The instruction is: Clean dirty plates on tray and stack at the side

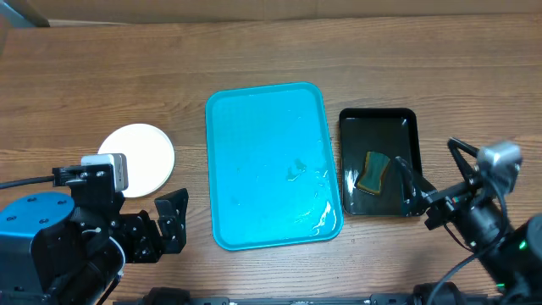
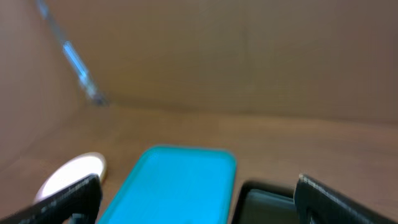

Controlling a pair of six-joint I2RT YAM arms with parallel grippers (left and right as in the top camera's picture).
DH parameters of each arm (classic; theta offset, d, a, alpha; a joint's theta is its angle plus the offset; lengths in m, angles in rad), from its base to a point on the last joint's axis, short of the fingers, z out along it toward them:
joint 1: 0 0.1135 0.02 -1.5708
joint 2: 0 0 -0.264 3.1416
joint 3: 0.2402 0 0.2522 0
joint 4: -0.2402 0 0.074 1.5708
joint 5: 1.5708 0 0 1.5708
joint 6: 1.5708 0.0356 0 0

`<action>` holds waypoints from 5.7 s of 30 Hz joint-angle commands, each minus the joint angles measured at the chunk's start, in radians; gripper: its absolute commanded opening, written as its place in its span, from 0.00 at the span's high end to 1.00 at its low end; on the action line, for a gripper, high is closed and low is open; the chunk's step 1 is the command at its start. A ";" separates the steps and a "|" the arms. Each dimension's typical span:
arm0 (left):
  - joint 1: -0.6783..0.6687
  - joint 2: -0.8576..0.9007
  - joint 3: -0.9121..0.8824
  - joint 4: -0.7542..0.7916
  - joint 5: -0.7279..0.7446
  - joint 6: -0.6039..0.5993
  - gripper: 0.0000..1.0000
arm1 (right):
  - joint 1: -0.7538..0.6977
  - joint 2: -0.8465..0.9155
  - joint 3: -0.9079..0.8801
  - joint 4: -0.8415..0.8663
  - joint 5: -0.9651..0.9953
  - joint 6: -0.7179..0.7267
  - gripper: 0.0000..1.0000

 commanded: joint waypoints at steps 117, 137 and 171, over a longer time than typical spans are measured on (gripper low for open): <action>0.065 -0.895 -1.725 1.472 -0.118 -0.126 0.00 | -0.063 -0.482 -0.892 0.557 0.130 0.004 0.00; 0.065 -0.895 -1.725 1.472 -0.118 -0.126 0.00 | -0.063 -0.482 -0.892 0.557 0.130 0.004 0.00; 0.065 -0.895 -1.725 1.472 -0.118 -0.125 0.00 | -0.063 -0.482 -0.892 0.557 0.130 0.004 0.00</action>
